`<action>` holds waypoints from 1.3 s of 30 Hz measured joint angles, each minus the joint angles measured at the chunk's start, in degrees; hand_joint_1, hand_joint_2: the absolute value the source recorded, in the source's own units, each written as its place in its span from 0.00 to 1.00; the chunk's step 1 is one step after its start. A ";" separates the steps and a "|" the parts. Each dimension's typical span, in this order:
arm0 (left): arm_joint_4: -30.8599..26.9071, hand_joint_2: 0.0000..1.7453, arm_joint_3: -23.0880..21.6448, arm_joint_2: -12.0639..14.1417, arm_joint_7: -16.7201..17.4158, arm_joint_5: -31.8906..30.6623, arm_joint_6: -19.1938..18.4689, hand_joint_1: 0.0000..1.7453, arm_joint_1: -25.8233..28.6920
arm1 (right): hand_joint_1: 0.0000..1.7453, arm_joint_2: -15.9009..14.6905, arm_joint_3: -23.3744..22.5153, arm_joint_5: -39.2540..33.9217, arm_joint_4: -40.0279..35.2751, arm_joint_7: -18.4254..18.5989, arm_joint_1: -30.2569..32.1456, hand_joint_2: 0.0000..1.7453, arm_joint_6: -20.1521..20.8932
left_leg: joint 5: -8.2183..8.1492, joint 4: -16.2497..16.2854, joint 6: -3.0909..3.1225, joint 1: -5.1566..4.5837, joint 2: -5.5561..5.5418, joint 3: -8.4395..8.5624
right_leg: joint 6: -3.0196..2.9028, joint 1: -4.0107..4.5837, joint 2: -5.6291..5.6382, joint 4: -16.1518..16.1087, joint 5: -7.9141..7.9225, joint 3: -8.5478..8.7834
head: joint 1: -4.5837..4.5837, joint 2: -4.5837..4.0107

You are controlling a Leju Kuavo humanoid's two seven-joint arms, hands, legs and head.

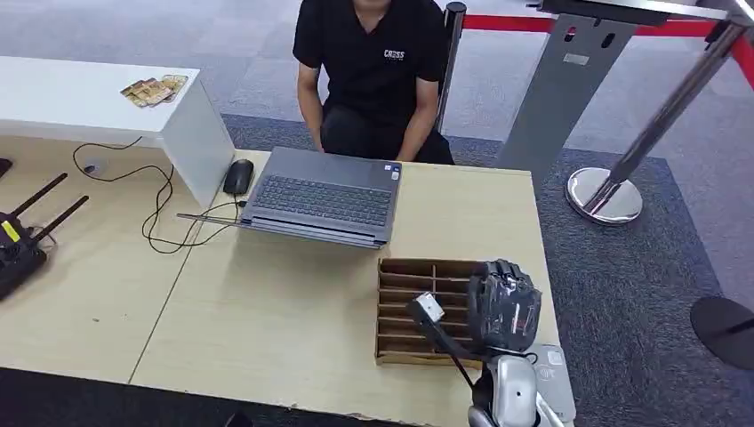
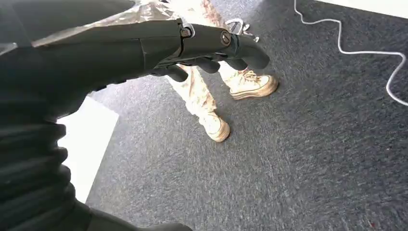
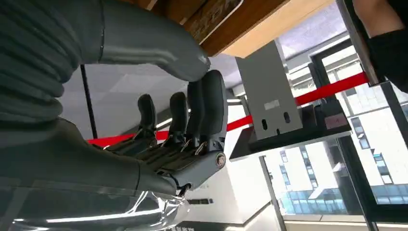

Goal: Pass the card to the sensor for recognition and then transmit it.

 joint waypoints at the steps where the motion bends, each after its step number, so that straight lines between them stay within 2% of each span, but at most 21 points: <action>1: 0.00 1.00 0.00 0.00 0.00 0.00 0.00 0.00 0.00 | 0.55 0.00 0.00 -0.02 0.00 -0.02 0.00 1.00 0.00 | 0.00 0.00 0.00 0.00 0.00 0.00 | 0.00 0.00 0.00 0.00 0.00 0.00 | 0.00 0.00; 4: 0.00 1.00 0.00 0.00 0.00 0.02 0.00 0.00 0.00 | 0.47 0.00 0.00 -0.07 0.02 -0.09 0.00 1.00 0.00 | 0.00 0.00 0.00 0.00 0.00 0.00 | 0.00 0.00 0.00 0.00 0.00 0.00 | 0.00 0.00; 12: 0.00 1.00 0.02 0.00 -0.02 0.02 0.00 0.00 0.01 | 0.45 0.00 0.00 -0.09 0.46 -0.26 0.00 1.00 0.00 | 0.00 0.00 0.00 0.00 0.00 0.00 | 0.00 0.00 0.00 0.00 0.00 0.00 | -0.02 0.00; 14: 0.00 1.00 0.02 0.00 -0.02 0.02 0.00 0.00 0.01 | 0.40 0.00 0.00 -0.09 0.48 -0.33 0.00 1.00 0.00 | 0.00 0.00 0.00 0.00 0.00 0.00 | 0.00 0.00 0.00 0.00 0.00 0.00 | 0.00 0.00; 18: 0.00 1.00 0.04 0.00 -0.02 0.00 0.00 0.00 0.01 | 0.43 0.00 0.00 -0.09 0.48 -0.35 0.00 1.00 0.00 | 0.00 0.00 0.00 0.00 0.00 0.00 | 0.00 0.00 0.00 0.00 0.00 0.00 | 0.00 0.00; 21: 0.00 1.00 0.09 0.00 -0.04 0.00 0.00 0.00 0.01 | 0.36 0.00 -0.02 -0.09 0.50 -0.37 0.00 1.00 0.00 | 0.00 0.00 0.00 0.00 0.00 0.00 | 0.00 0.00 0.00 0.00 0.00 0.00 | 0.00 0.00; 22: 0.00 1.00 0.09 0.02 -0.04 -0.02 0.00 0.00 0.01 | 0.31 0.00 -0.02 -0.09 0.50 -0.37 0.00 1.00 0.00 | 0.00 0.00 0.00 0.00 0.00 0.00 | 0.00 0.00 0.00 0.00 0.00 0.00 | 0.00 0.00; 28: 0.00 1.00 0.11 0.02 -0.04 -0.02 0.00 0.00 0.01 | 0.28 0.00 -0.02 -0.09 0.50 -0.55 0.00 1.00 0.00 | 0.00 0.00 0.00 0.00 0.00 0.00 | 0.00 0.00 0.00 0.00 0.00 0.00 | 0.00 0.00; 29: 0.00 1.00 0.13 0.02 -0.07 -0.02 0.00 0.00 0.01 | 0.25 0.00 0.00 -0.11 0.52 -0.63 0.00 1.00 0.00 | 0.00 0.00 0.00 0.00 0.00 0.00 | 0.00 0.00 0.00 0.00 0.00 0.00 | 0.00 0.00; 35: 0.00 1.00 0.26 0.00 -0.28 -0.04 0.00 0.00 0.01 | 0.27 0.00 0.04 -0.52 1.29 -0.85 -0.04 1.00 0.00 | 0.00 0.00 0.00 0.00 0.00 0.00 | 0.00 0.00 0.00 0.00 0.00 0.00 | 0.00 0.00; 37: 0.00 1.00 0.37 0.02 -0.33 -0.07 0.00 0.00 0.01 | 0.31 0.00 0.07 -0.57 1.53 -0.87 -0.04 1.00 0.00 | 0.00 0.00 0.00 0.00 0.00 0.00 | 0.00 0.00 0.00 0.00 0.00 0.00 | 0.00 0.00; 38: 0.00 1.00 0.44 0.02 -0.35 -0.09 0.00 0.00 0.01 | 0.37 0.02 0.07 -0.57 1.64 -0.87 -0.04 1.00 0.00 | 0.00 0.00 0.00 0.00 0.00 0.00 | 0.00 0.00 0.00 0.00 0.00 0.00 | -0.02 0.00; 39: 0.00 1.00 0.50 0.00 -0.35 -0.13 0.00 0.00 0.01 | 0.47 0.02 0.07 -0.57 1.77 -0.92 -0.04 1.00 0.00 | 0.00 0.00 0.00 0.00 0.00 0.00 | 0.00 0.00 0.00 0.00 0.00 0.00 | 0.00 0.00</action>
